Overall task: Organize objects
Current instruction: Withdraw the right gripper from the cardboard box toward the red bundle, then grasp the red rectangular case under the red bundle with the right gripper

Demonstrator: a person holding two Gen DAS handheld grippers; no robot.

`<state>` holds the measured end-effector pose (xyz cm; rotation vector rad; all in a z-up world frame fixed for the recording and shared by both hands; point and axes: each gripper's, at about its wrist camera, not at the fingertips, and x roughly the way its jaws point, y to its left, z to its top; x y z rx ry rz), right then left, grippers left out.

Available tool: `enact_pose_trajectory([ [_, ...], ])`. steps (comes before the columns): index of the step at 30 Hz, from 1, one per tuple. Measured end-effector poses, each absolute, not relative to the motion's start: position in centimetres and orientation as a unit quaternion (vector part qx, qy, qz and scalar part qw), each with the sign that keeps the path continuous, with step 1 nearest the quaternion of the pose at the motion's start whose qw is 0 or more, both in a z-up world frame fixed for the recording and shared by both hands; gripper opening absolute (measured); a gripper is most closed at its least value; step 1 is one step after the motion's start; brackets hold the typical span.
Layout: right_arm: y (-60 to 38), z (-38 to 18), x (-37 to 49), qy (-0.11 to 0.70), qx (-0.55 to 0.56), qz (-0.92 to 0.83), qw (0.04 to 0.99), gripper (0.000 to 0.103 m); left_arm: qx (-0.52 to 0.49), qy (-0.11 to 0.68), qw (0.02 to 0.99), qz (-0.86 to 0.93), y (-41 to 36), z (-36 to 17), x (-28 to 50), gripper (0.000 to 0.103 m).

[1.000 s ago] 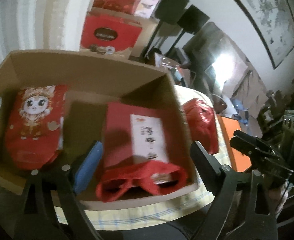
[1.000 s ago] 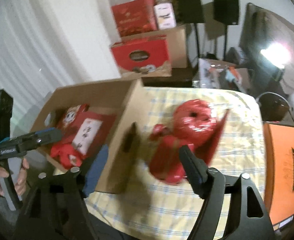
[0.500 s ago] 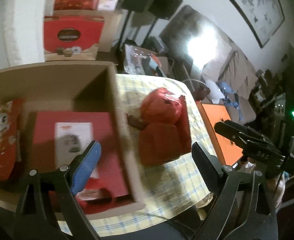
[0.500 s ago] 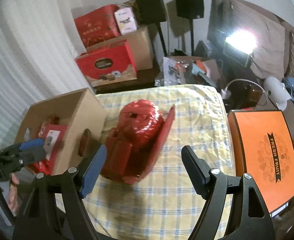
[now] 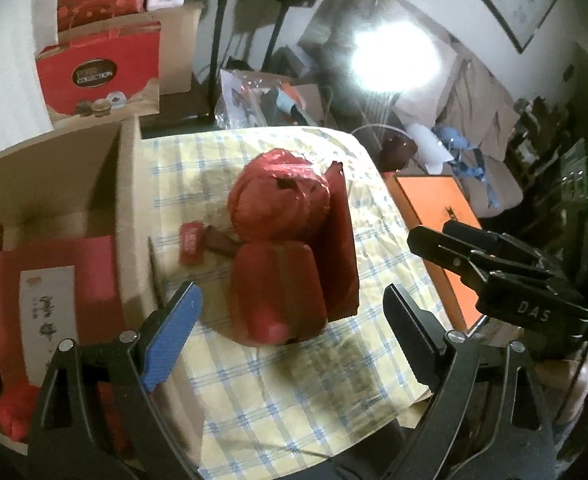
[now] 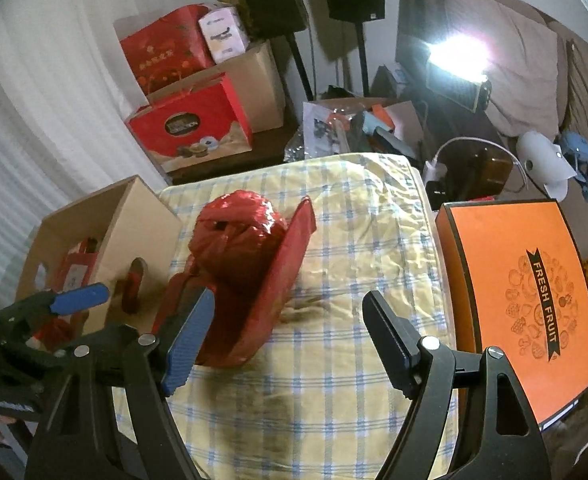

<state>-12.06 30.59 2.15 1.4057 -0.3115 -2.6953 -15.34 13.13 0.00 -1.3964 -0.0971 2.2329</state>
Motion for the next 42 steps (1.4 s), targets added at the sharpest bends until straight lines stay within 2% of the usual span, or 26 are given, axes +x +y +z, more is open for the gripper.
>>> enact_pose_trajectory([
  [8, 31.5, 1.7, -12.5, -0.110, 0.462, -0.879, 0.042, 0.075, -0.518, -0.020, 0.239, 0.821, 15.1, -1.3, -16.0, 0.091],
  [11, 31.7, 1.7, -12.5, -0.111, 0.459, -0.880, 0.047, 0.070, -0.519, -0.013, 0.237, 0.821, 15.5, -1.9, -16.2, 0.091],
  [13, 31.8, 1.8, -12.7, -0.112, 0.457, -0.881, 0.050, 0.064, -0.520, -0.005, 0.239, 0.820, 15.7, -2.1, -16.3, 0.089],
  [18, 31.8, 1.7, -13.3, -0.122, 0.459, -0.878, 0.060, 0.057, -0.521, 0.020, 0.229, 0.822, 16.5, -2.7, -16.4, 0.077],
  [26, 30.9, 1.2, -13.4, -0.124, 0.463, -0.874, 0.077, 0.057, -0.526, 0.052, 0.203, 0.824, 17.6, -3.9, -16.8, 0.072],
  [35, 30.5, 0.9, -12.8, -0.128, 0.464, -0.872, 0.086, 0.057, -0.546, 0.045, 0.187, 0.816, 17.5, -5.3, -17.7, 0.070],
  [37, 30.5, 0.8, -12.6, -0.129, 0.464, -0.872, 0.087, 0.057, -0.538, 0.049, 0.179, 0.822, 17.4, -5.2, -17.8, 0.061],
  [42, 30.8, 0.8, -12.0, -0.131, 0.464, -0.872, 0.085, 0.057, -0.537, 0.048, 0.184, 0.822, 17.2, -5.2, -17.7, 0.060],
])
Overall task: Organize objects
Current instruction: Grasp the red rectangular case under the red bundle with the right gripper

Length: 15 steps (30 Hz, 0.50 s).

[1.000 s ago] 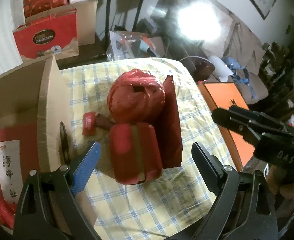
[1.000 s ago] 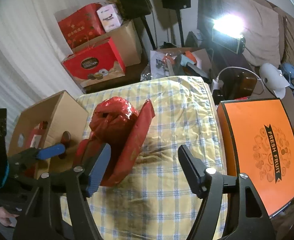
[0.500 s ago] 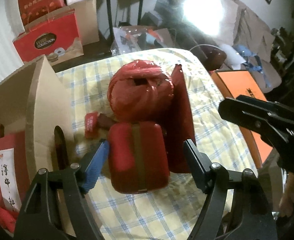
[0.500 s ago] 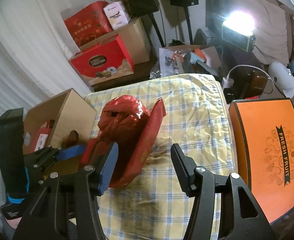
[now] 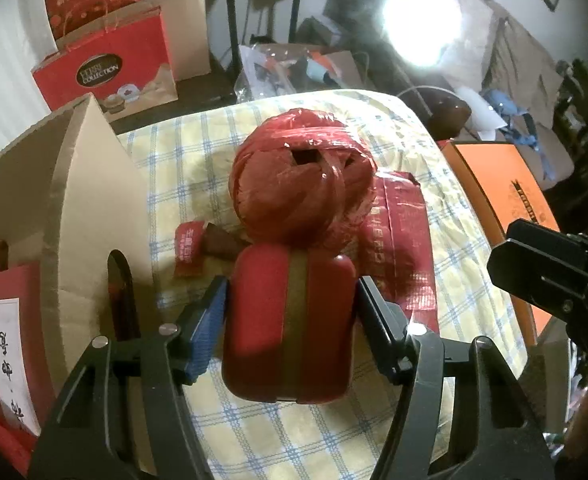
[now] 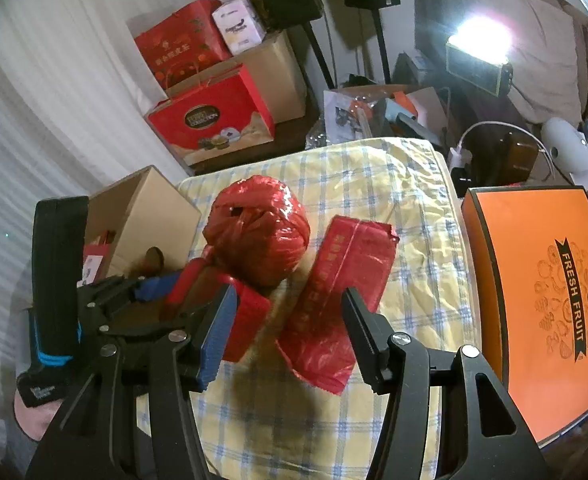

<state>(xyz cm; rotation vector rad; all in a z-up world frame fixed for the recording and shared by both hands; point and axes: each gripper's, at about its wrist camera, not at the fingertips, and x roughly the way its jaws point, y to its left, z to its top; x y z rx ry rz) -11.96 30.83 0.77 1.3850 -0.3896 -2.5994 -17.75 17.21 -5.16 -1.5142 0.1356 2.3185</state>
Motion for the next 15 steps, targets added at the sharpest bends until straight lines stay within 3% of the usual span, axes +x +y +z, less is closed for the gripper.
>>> enact_pose_trajectory([
  [13, 30.7, -2.1, -10.4, -0.156, 0.487, -0.848, 0.137, 0.057, -0.529, -0.035, 0.217, 0.820, 15.3, -2.1, -17.7, 0.060],
  [15, 29.8, -2.3, -10.0, -0.154, 0.486, -0.846, 0.156, 0.064, -0.527, -0.042, 0.219, 0.820, 15.2, -1.6, -17.7, 0.060],
])
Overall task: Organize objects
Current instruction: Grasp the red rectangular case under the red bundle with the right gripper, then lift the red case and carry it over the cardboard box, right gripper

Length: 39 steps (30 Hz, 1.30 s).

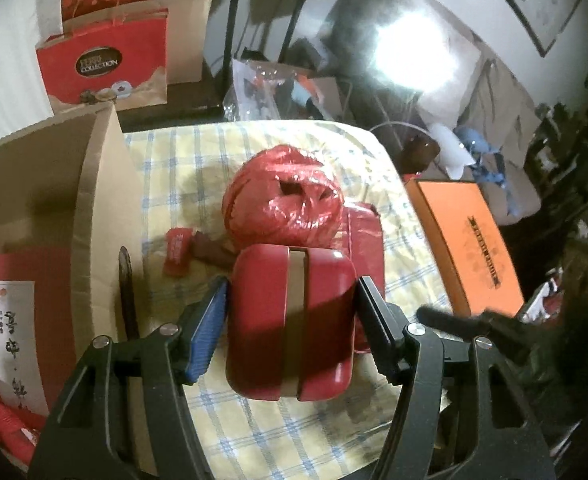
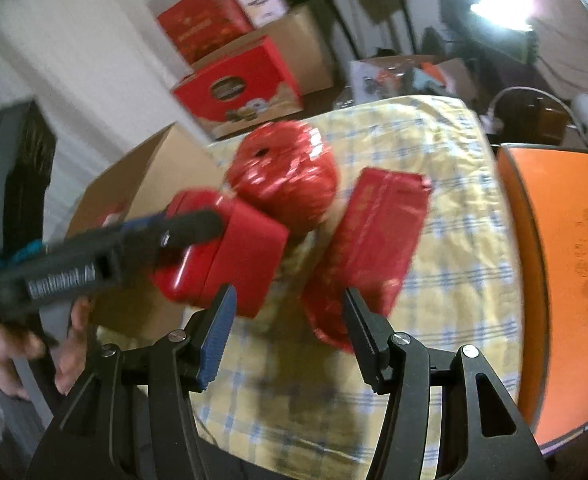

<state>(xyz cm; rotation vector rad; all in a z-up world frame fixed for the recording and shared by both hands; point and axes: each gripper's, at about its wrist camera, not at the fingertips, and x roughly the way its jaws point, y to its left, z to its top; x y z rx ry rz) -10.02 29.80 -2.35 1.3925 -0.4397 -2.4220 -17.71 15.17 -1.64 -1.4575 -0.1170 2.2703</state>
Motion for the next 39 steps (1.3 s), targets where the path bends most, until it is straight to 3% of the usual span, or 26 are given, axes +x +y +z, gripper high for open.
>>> enact_pose_trajectory([
  [1, 29.0, -2.5, -9.8, -0.163, 0.484, -0.842, 0.175, 0.072, -0.526, -0.049, 0.223, 0.819, 15.1, -1.4, -17.7, 0.060],
  [3, 28.7, -2.4, -9.8, -0.167, 0.481, -0.842, 0.182, 0.077, -0.527, -0.060, 0.229, 0.816, 15.2, -1.2, -17.6, 0.060],
  [15, 28.0, -2.9, -10.7, -0.235, 0.474, -0.819, 0.221, 0.084, -0.523, -0.080, 0.226, 0.818, 14.5, -0.7, -17.3, 0.060],
  [24, 26.2, -2.5, -12.0, -0.217, 0.472, -0.822, 0.234, 0.086, -0.522, -0.094, 0.243, 0.812, 14.0, 0.3, -16.8, 0.060],
  [39, 21.5, 2.9, -14.0, -0.152, 0.450, -0.845, 0.245, 0.075, -0.481, -0.111, 0.225, 0.840, 10.0, 4.8, -16.7, 0.060],
])
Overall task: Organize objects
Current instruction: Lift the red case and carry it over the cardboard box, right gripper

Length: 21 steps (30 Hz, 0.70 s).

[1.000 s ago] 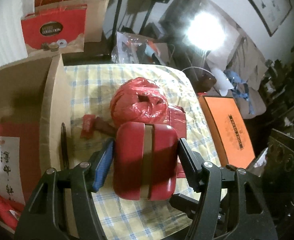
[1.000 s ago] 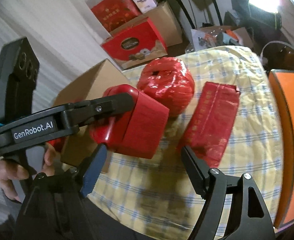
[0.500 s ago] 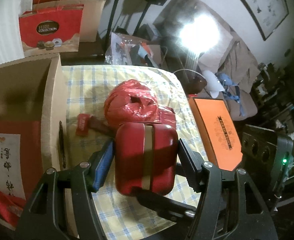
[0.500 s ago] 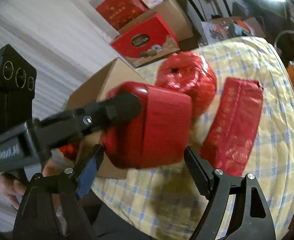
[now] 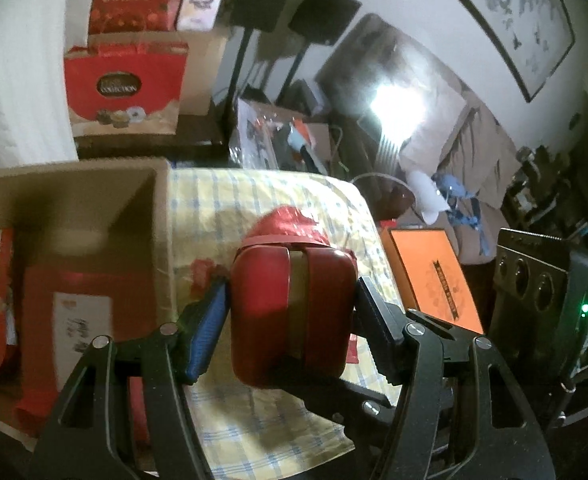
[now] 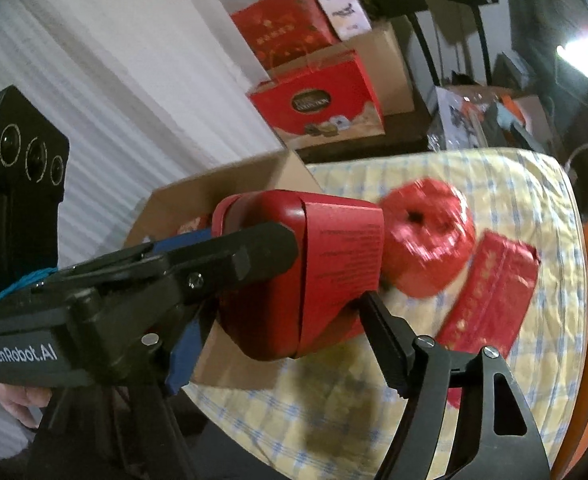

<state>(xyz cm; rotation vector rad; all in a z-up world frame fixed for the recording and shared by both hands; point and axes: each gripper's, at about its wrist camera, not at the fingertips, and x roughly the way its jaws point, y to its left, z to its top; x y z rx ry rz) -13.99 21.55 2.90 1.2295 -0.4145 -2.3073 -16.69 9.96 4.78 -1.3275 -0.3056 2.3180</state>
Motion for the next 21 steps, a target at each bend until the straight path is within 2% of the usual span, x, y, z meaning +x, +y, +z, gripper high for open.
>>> enact_pose_trajectory([
  [9, 16.4, 6.4, -16.9, -0.125, 0.436, -0.850, 0.269, 0.074, -0.456, -0.129, 0.191, 0.859, 5.1, 7.5, -18.3, 0.060],
  [21, 10.9, 6.3, -21.7, -0.123, 0.449, -0.834, 0.295, 0.074, -0.462, -0.145, 0.149, 0.862, -0.3, 6.8, -21.7, 0.060],
])
